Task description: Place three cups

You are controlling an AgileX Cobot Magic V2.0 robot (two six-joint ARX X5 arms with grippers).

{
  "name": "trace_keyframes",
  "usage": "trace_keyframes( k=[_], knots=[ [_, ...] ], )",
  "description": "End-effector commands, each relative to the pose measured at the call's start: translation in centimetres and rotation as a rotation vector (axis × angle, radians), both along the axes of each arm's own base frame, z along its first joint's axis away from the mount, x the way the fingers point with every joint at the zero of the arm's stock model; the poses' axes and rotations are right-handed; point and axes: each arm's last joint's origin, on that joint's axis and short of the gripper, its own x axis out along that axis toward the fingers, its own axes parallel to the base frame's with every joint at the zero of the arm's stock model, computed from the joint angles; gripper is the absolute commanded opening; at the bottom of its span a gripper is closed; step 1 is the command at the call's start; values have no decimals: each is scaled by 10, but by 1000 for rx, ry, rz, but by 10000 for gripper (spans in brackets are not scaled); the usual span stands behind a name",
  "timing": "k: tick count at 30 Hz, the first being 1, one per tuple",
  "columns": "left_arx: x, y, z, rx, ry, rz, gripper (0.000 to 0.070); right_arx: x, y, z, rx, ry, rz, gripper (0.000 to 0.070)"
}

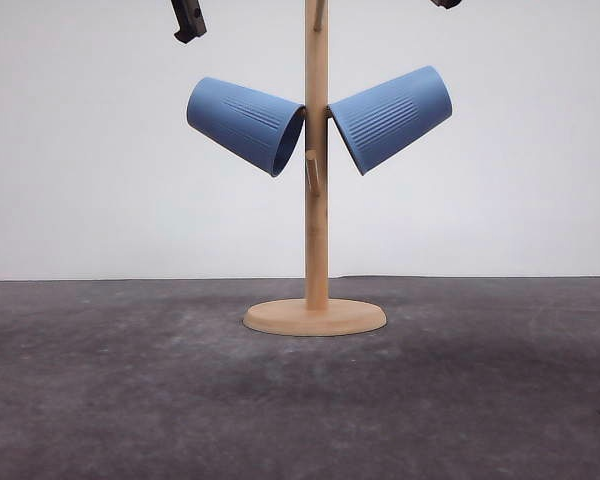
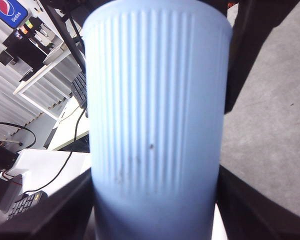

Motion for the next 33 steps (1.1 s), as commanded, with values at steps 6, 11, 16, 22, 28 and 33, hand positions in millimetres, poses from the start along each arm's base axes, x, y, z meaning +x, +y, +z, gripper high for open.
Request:
trace_keyframes(
  k=[6,11,16,22,28,33],
  knots=[
    [3,-1,4,-14,9,3,0,-1,1,-3,-17,-16,15,319],
    [5,6,9,15,7,33,39,-2,-6,-7,-56,-14,1,319],
    [10,15,25,56,-11,96,121,-3,-12,-9,-73,-1,-10,319],
    [17,30,45,245,-44,273,153,1,-19,-13,-225,19,-137,319],
    [23,47,59,425,-55,496,206,8,-22,-16,-504,34,-417,319],
    [25,59,65,623,-105,711,206,10,-15,-2,-573,28,-581,319]
  ],
)
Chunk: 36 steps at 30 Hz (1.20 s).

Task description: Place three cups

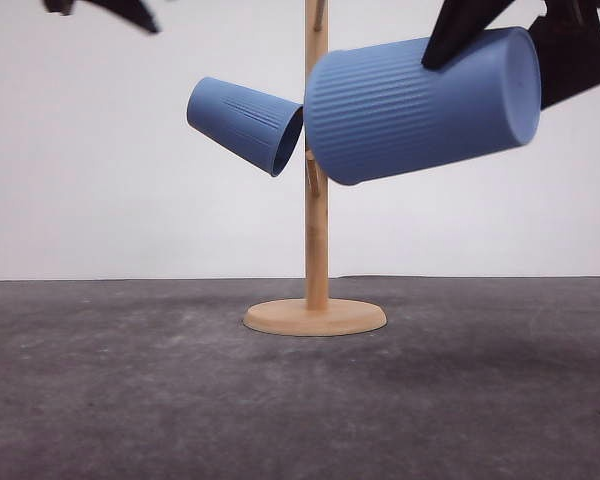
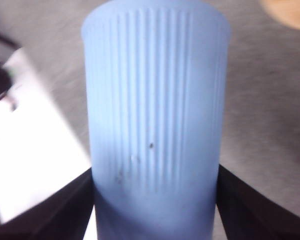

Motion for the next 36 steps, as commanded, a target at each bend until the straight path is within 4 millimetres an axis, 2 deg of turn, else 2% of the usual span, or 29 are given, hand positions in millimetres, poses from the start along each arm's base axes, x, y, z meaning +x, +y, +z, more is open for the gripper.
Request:
trace_keyframes(
  k=[1,5,8,15,24,36],
  knots=[
    [-2,5,8,86,-4,132,206,3,6,11,22,9,-83,319],
    [0,13,7,306,-63,350,206,7,17,18,5,-12,-175,319],
    [0,16,7,394,-98,428,204,14,24,15,-3,9,-195,319],
    [0,17,8,402,-106,436,204,44,41,0,-30,43,-238,319],
    [0,17,8,402,-105,437,204,76,59,-1,-59,24,-289,319],
    [0,17,8,402,-105,437,204,107,57,-12,-82,11,-395,320]
  ],
)
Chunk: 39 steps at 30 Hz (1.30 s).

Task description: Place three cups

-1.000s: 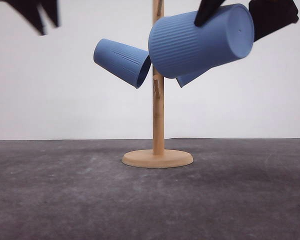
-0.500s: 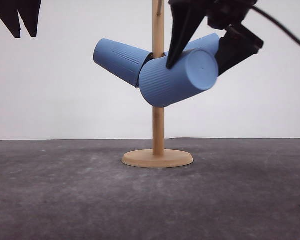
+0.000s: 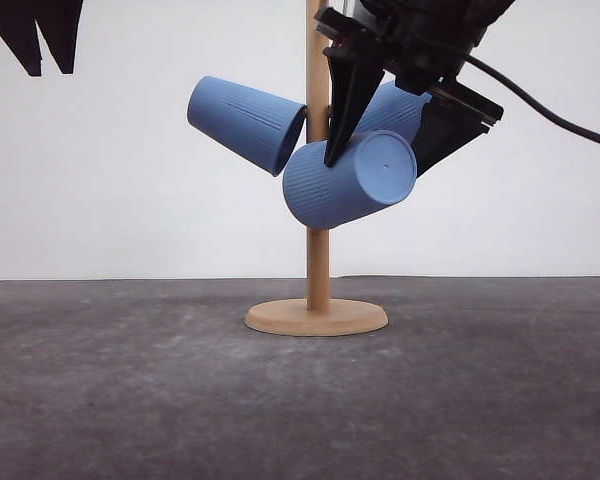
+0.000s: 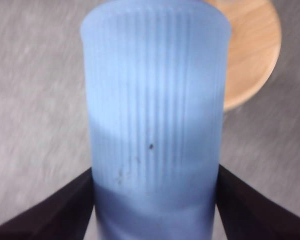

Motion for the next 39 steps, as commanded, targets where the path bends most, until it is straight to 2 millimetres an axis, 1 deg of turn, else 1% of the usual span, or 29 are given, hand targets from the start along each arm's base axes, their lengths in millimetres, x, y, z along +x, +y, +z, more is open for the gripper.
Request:
trace_keyframes(
  k=[1,8,20,22,23,27,30,31,39],
  knots=[
    [-3,0,7,-4,-7,7,204,8,4,2,16,-16,-30,320],
    [-3,0,7,-5,-6,11,204,15,4,3,60,-47,-39,321],
    [-3,0,7,-7,-6,13,204,19,3,4,77,-71,-53,321],
    [-3,0,7,-7,-6,13,204,19,3,4,75,-71,-52,345],
    [-3,0,7,-6,-5,13,204,19,3,4,75,-71,-50,375],
    [-3,0,7,-6,-4,14,204,19,4,2,76,-61,-34,409],
    [-3,0,7,-6,-4,14,204,20,4,1,78,-62,-23,485],
    [-3,0,7,-6,-4,14,204,20,4,1,78,-64,-22,498],
    [-4,0,7,-7,-3,16,204,21,5,3,100,-85,-14,501]
  ],
)
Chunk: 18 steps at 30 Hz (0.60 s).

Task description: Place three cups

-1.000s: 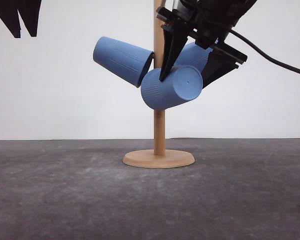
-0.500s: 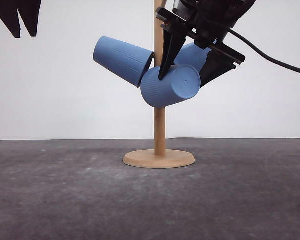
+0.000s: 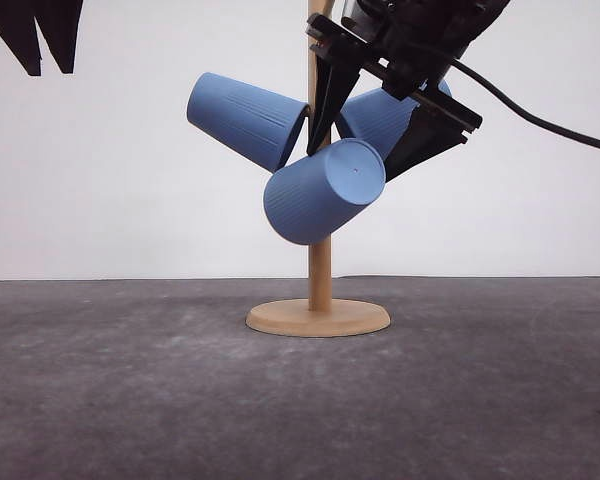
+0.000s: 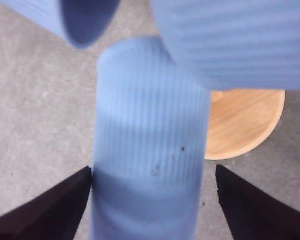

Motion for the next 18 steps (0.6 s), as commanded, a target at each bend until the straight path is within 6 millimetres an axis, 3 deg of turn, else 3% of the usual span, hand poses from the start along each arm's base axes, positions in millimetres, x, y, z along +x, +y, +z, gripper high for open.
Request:
trace_keyframes(
  k=[1,11,18],
  knots=[
    [-3,0,7,-3,-3,7,204,5,4,3,4,-26,1,501],
    [-4,0,7,-3,-1,7,203,7,-3,9,16,-53,-20,501],
    [-6,1,9,-9,-5,2,203,-7,-20,39,52,-139,-15,501]
  ],
)
